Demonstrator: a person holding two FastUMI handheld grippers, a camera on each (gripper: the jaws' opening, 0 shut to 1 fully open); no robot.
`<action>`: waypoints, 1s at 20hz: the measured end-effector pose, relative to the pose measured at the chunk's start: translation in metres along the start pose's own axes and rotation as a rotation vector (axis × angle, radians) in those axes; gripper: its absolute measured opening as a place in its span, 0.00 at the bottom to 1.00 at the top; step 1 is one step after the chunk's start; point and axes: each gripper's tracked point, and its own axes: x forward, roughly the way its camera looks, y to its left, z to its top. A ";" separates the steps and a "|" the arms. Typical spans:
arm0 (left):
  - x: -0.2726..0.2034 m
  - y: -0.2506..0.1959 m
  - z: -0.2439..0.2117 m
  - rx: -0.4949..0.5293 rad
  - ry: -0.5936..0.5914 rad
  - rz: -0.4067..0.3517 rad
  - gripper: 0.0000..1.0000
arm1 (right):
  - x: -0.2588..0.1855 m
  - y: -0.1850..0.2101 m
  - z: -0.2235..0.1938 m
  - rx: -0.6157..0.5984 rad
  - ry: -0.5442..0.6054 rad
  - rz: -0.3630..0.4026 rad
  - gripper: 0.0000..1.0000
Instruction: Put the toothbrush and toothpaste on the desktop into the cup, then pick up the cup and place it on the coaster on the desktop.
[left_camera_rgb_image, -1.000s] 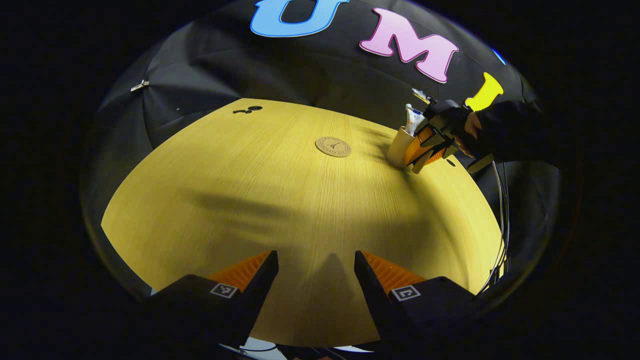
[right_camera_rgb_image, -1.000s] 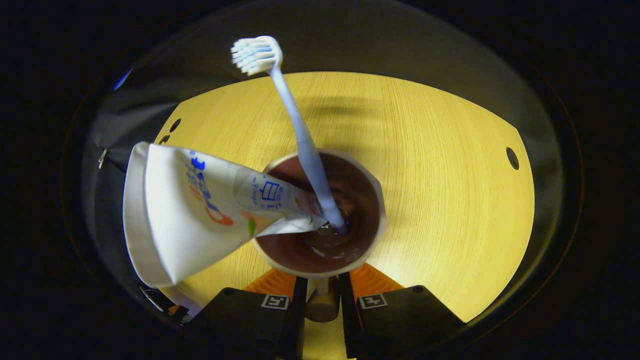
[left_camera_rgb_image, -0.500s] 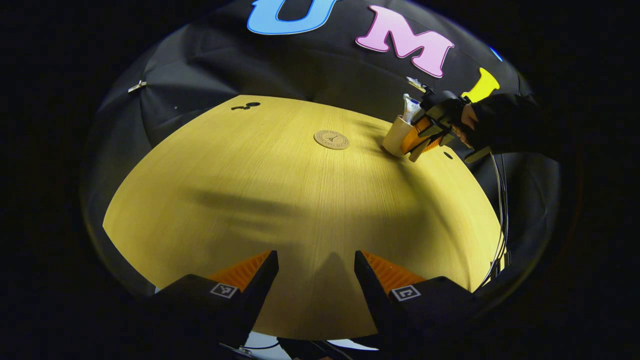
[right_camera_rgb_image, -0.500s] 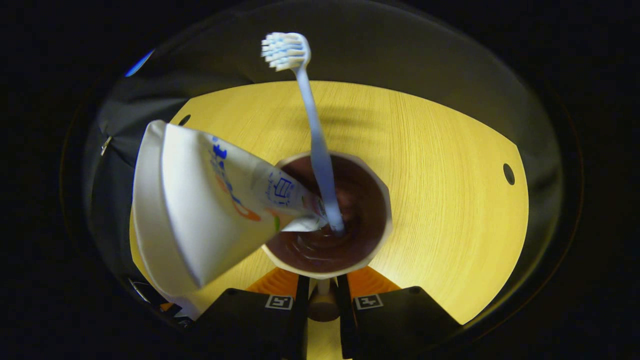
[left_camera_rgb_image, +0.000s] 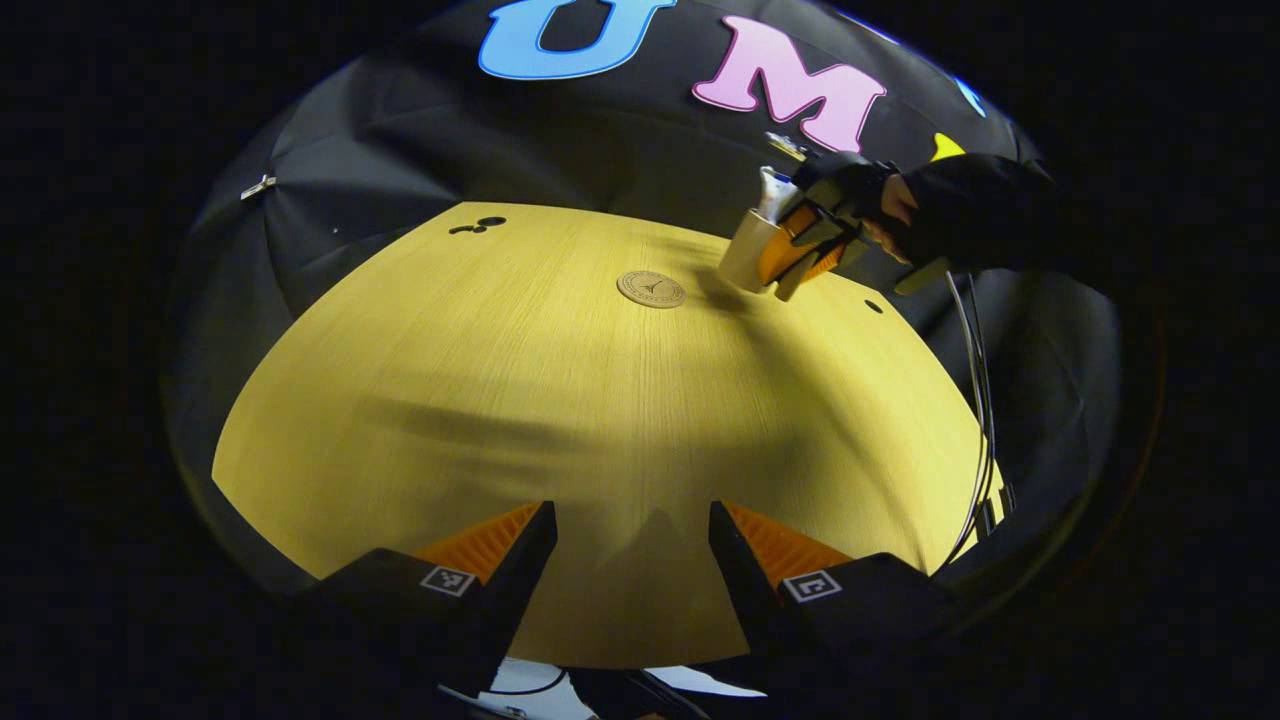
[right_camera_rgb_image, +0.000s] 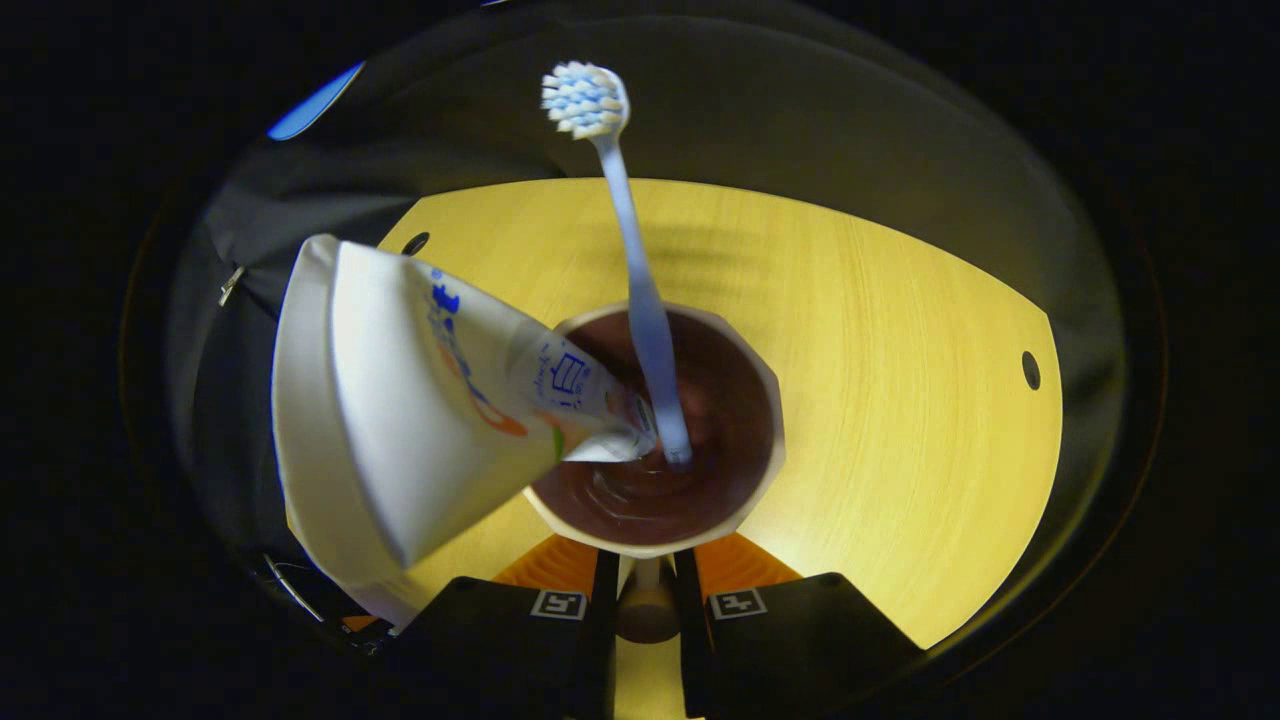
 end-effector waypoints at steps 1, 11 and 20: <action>-0.003 0.003 0.000 -0.003 -0.001 -0.004 0.96 | -0.001 0.011 0.002 -0.010 0.001 0.006 0.30; -0.030 0.049 -0.015 -0.069 -0.002 0.050 0.95 | 0.030 0.070 0.008 -0.064 0.029 0.010 0.30; -0.042 0.076 -0.030 -0.111 0.023 0.103 0.96 | 0.030 0.074 0.003 -0.107 0.074 -0.003 0.29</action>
